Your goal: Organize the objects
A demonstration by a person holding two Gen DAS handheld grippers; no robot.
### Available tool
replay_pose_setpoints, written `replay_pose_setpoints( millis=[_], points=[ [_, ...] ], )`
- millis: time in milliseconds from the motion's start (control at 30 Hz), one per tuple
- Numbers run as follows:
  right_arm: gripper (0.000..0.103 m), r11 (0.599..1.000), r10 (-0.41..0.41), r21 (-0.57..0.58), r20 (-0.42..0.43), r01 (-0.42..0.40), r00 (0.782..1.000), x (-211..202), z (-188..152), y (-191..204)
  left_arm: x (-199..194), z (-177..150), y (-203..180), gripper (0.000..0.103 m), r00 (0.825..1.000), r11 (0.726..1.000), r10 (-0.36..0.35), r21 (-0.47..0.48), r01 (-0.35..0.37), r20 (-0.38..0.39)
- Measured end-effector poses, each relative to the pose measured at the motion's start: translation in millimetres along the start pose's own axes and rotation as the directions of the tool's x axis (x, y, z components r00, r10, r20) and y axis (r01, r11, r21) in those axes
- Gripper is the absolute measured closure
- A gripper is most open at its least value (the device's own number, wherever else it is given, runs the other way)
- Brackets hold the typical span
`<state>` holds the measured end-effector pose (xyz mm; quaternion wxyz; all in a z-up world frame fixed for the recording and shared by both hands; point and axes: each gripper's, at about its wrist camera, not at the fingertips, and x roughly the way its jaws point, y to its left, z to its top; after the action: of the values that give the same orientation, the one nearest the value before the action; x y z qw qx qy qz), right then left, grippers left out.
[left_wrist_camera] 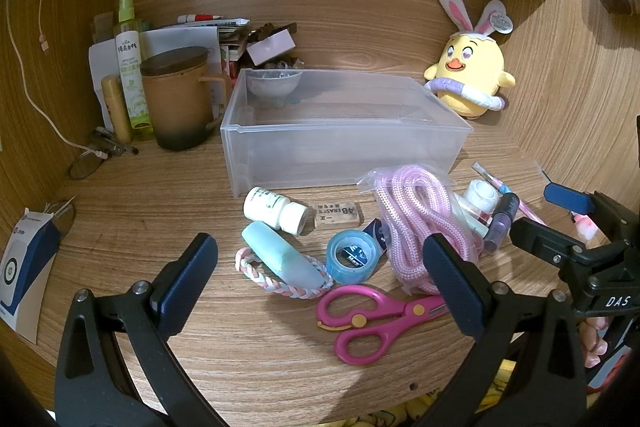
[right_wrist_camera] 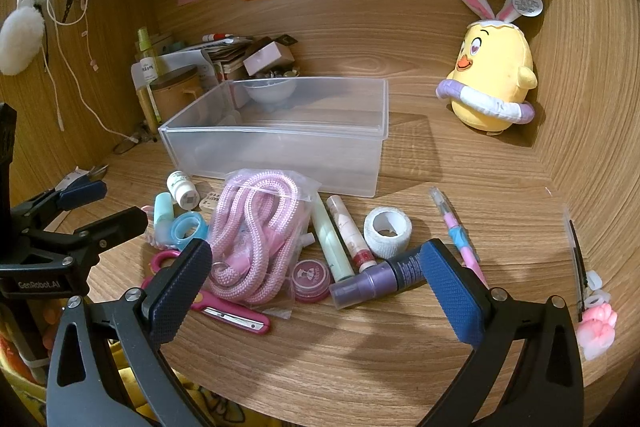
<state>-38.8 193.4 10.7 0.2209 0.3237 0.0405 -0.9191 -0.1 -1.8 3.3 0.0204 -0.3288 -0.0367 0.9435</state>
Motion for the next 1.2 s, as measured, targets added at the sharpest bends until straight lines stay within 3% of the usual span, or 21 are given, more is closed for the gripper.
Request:
replay_pose_setpoints(
  millis=[533, 900, 967, 1033, 1200],
  points=[
    [0.0, 1.0, 0.002, 0.003, -0.001, -0.002, 1.0, 0.7, 0.0, -1.1, 0.4, -0.7, -1.6, 0.0, 1.0, 1.0, 0.0, -0.001, 0.0, 0.0],
    [0.0, 1.0, 0.004, -0.001, -0.039, -0.004, 0.999, 16.9, 0.7, -11.4, 19.0, -4.3, 15.5, 0.0, 0.998, 0.998, 0.027, -0.05, -0.029, -0.05],
    [0.0, 1.0, -0.009, 0.006, -0.041, 0.009, 0.999, 18.7, 1.4, -18.3, 25.2, -5.8, 26.0, 0.006, 0.997, 0.996, 0.03, -0.083, -0.037, -0.076],
    [0.0, 0.999, -0.033, 0.025, -0.037, 0.034, 0.999, 20.2, 2.8, -29.6, 32.7, -6.6, 36.4, 0.021, 0.993, 0.993, 0.023, -0.116, -0.036, -0.115],
    [0.002, 0.992, -0.103, 0.075, -0.042, 0.105, 0.994, 26.4, 10.8, -61.6, 42.4, -6.5, 47.9, 0.026, 0.989, 0.986, 0.036, -0.158, -0.058, -0.142]
  ],
)
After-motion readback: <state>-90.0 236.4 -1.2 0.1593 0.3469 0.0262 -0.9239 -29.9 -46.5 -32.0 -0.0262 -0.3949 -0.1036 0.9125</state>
